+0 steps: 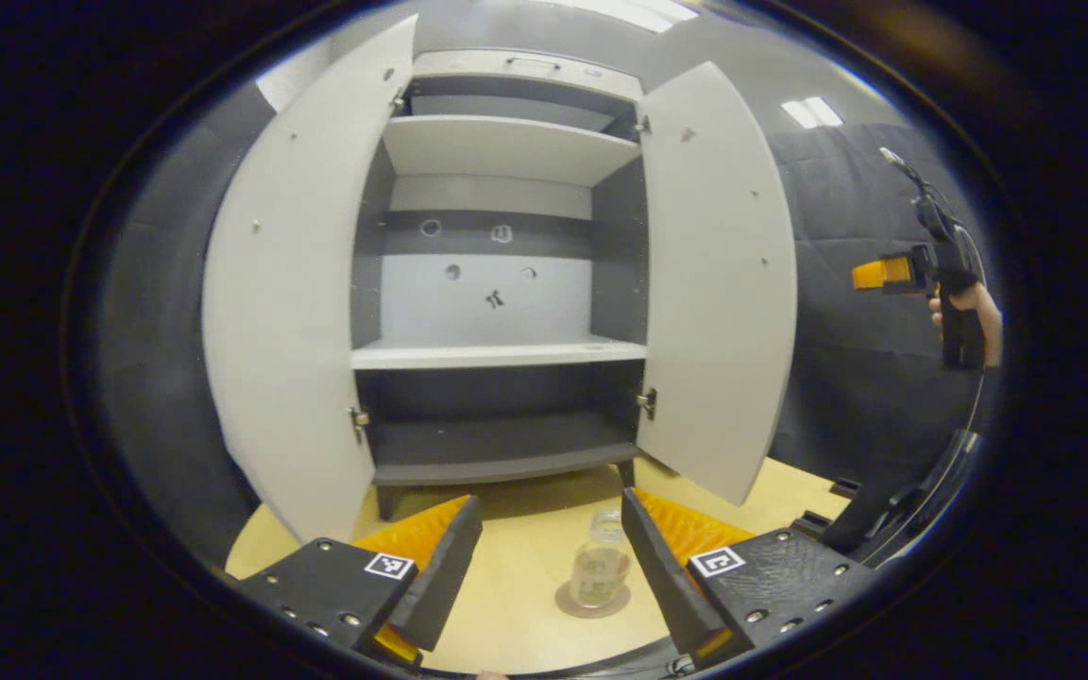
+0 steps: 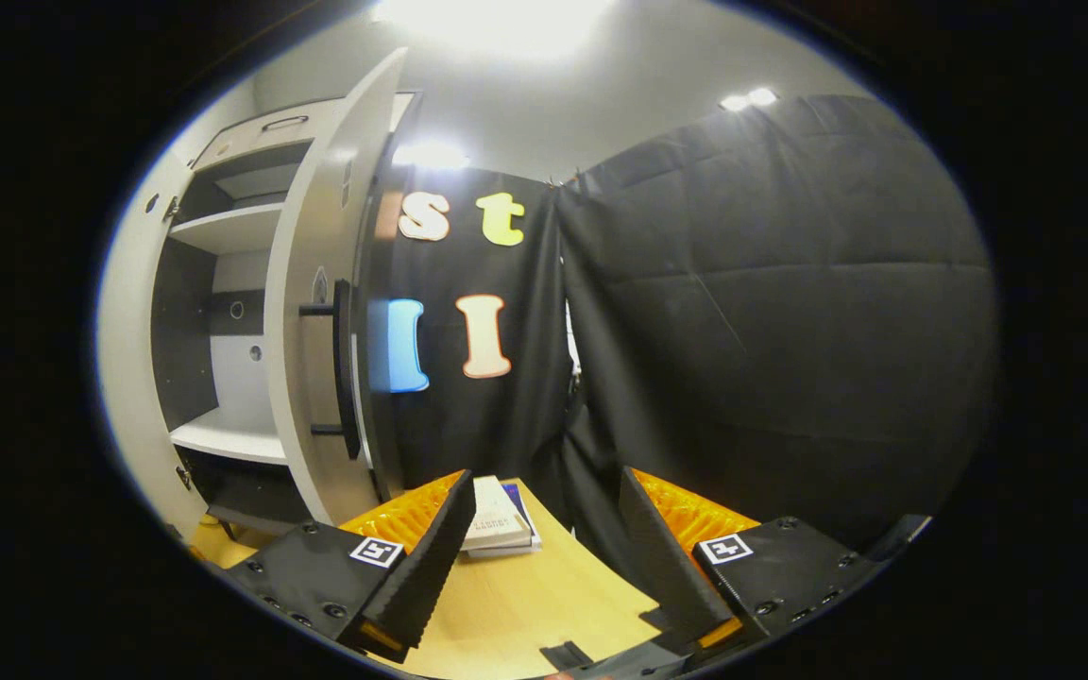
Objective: Grasp the bottle in the cabinet with the left hand and place it on the coaster, then close the right door with the right hand and the left door with the left hand.
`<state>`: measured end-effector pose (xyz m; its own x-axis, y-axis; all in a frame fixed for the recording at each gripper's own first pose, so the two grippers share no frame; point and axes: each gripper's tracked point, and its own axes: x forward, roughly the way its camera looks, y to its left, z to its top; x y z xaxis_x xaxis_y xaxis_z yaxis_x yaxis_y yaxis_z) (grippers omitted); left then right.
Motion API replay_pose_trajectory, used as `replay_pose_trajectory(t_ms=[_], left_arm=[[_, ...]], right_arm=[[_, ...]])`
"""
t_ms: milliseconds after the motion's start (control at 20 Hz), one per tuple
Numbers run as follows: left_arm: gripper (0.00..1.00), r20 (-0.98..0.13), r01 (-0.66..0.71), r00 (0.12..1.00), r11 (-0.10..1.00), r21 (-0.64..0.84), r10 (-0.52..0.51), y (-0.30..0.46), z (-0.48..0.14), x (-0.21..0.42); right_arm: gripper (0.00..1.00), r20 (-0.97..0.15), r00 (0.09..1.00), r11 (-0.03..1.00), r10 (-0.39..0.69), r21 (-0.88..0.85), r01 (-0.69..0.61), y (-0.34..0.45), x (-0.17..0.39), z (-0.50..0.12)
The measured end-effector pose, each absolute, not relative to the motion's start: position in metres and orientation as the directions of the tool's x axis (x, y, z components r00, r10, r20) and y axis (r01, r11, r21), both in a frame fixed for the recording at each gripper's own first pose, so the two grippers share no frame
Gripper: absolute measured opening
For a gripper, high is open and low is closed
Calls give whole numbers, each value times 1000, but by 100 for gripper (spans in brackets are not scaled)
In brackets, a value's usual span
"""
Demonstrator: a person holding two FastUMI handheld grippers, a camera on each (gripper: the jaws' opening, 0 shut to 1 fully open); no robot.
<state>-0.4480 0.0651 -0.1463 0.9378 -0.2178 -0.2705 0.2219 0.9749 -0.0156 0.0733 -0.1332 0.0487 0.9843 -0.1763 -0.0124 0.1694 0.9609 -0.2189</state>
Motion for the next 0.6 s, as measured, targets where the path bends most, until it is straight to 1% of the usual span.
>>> replay_pose_trajectory(t_ms=[150,200,250,350,450,500,550,600], left_arm=[[90,-220,9,975,998,63,6,100,-83,-445],[90,-198,-53,978,996,73,66,105,-62,-443],[90,-178,-107,977,991,84,121,111,-43,-442],[89,-162,-198,964,975,100,213,120,-15,-442],[90,-167,-246,951,964,97,259,120,7,-442],[83,-176,-259,946,962,88,271,119,17,-440],[96,-181,-268,944,961,68,276,120,25,-435],[97,-190,-265,945,964,34,266,120,30,-430]], right_arm=[[98,-11,999,976,-53,-211,49,-124,107,57],[93,-8,1000,977,-21,-211,18,-124,114,60],[98,-4,1000,978,12,-208,-13,-122,120,64],[98,-1,996,978,92,-188,-90,-116,132,71],[98,1,988,972,153,-181,-150,-115,146,76],[98,6,985,969,175,-177,-171,-114,152,79],[98,7,980,966,197,-172,-193,-110,157,81],[98,4,977,963,214,-171,-210,-105,162,81]])
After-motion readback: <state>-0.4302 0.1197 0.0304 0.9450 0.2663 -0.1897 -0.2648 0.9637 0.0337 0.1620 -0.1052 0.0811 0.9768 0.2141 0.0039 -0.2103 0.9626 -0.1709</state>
